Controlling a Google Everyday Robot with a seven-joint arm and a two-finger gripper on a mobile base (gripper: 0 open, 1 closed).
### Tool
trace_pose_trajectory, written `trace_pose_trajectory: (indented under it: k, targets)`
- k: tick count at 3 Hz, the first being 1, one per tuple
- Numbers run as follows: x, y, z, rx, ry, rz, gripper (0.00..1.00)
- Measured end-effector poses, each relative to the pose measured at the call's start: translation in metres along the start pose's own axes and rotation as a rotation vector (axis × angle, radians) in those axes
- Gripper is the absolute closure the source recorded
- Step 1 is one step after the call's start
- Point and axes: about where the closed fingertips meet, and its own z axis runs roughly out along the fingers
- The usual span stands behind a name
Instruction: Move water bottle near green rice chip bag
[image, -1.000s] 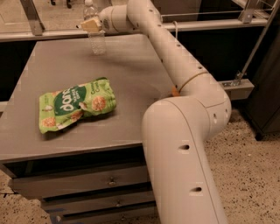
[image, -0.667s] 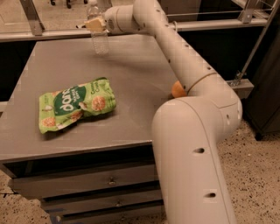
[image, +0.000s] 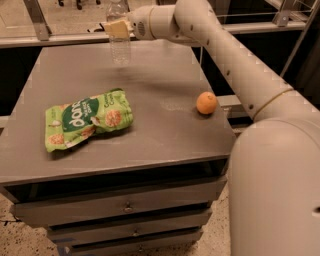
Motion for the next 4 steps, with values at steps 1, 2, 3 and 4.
trace_pose_trajectory:
  k: [1, 2, 3, 4]
  targets:
    - [-0.008, 0.044, -0.031, -0.062, -0.037, -0.001, 1.0]
    - [-0.008, 0.081, -0.053, -0.097, -0.055, -0.007, 1.0]
    - [-0.003, 0.109, -0.068, -0.123, -0.047, -0.016, 1.0]
    - [0.011, 0.128, -0.073, -0.146, -0.009, -0.023, 1.0]
